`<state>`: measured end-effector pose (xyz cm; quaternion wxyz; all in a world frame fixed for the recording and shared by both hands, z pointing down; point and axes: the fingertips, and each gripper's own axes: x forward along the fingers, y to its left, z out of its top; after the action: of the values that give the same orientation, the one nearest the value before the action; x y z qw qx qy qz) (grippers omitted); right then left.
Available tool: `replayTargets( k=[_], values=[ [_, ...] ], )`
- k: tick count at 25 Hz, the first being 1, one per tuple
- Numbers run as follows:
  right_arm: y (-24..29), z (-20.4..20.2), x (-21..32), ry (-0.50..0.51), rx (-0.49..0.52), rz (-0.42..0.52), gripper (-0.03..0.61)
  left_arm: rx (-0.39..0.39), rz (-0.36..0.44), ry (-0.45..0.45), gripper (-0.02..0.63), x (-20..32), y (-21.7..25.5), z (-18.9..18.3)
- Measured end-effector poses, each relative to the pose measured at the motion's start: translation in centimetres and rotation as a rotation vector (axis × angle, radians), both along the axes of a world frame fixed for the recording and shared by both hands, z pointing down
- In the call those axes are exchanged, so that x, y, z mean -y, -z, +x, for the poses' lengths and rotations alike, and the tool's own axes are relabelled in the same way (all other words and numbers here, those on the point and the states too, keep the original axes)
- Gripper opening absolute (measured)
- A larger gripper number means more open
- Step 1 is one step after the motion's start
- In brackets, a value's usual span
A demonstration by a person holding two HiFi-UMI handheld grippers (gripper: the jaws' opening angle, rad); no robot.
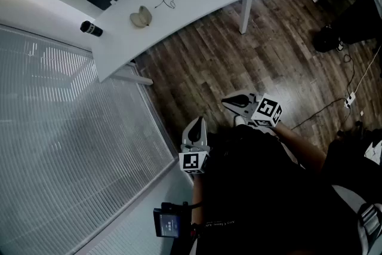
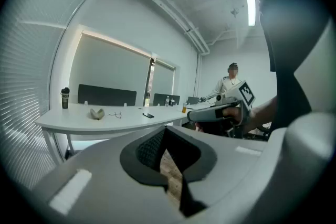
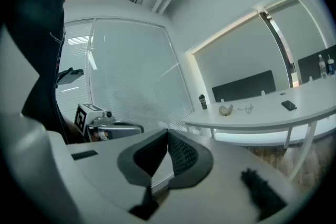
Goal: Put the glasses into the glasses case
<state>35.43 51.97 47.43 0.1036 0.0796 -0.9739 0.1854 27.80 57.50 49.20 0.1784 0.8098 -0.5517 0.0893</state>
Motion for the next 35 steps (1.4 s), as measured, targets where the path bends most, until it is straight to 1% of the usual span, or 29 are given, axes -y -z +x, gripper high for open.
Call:
replayTargets(
  k=[2,3,4,7,8,10,13,16,20,22,24,29,31,35],
  values=[
    [-0.3,-1.7,4.8,-0.005,0.033,0.068,0.008,0.035,0.126,-0.009,0.006,4.6,0.3,-1.6],
    [-0.6,-2.1,6.0,-0.010,0.043,0.080,0.008,0.042,0.159,-0.010,0.006,5.8,0.2,-2.0],
    [-1.0,-2.0,6.3,-0.019,0.045,0.072,0.008,0.038,0.163,-0.006,0.006,6.0,-0.1,-2.2],
    [-2.4,-1.5,5.4,-0.039,0.009,0.010,0.008,-0.011,0.109,0.019,0.006,5.3,-0.9,-2.5],
    [-2.6,-2.1,5.9,-0.042,-0.001,0.008,0.008,-0.015,0.117,0.022,0.006,6.1,-1.0,-3.3],
    [-2.2,-4.0,8.1,-0.047,-0.005,0.035,0.008,-0.013,0.156,0.020,0.006,8.9,-0.6,-5.3],
    [-1.5,-6.3,10.8,-0.079,-0.013,0.078,0.008,-0.031,0.177,0.011,0.006,12.4,-0.4,-7.3],
    [-0.8,-8.5,13.2,-0.149,-0.029,0.114,0.008,-0.035,0.199,-0.005,0.006,15.5,-0.5,-10.2],
    [1.9,-11.8,17.8,-0.259,-0.045,0.219,0.008,-0.004,0.257,-0.020,0.006,20.2,0.5,-14.9],
    [2.5,-13.3,20.2,-0.317,-0.059,0.252,0.008,-0.004,0.242,-0.002,0.006,21.9,0.5,-17.4],
    [3.1,-15.0,22.0,-0.360,-0.065,0.259,0.008,-0.019,0.209,0.019,0.008,23.1,0.2,-19.7],
    [4.4,-17.6,25.5,-0.433,-0.048,0.266,0.008,0.001,0.172,0.009,0.014,25.3,-1.5,-23.6],
    [3.8,-17.9,26.3,-0.449,-0.058,0.252,0.008,0.005,0.159,0.010,0.018,25.8,-2.2,-24.6],
    [2.5,-18.2,28.7,-0.440,-0.079,0.232,0.008,-0.002,0.115,0.032,0.037,27.9,-3.9,-26.0]
  ],
)
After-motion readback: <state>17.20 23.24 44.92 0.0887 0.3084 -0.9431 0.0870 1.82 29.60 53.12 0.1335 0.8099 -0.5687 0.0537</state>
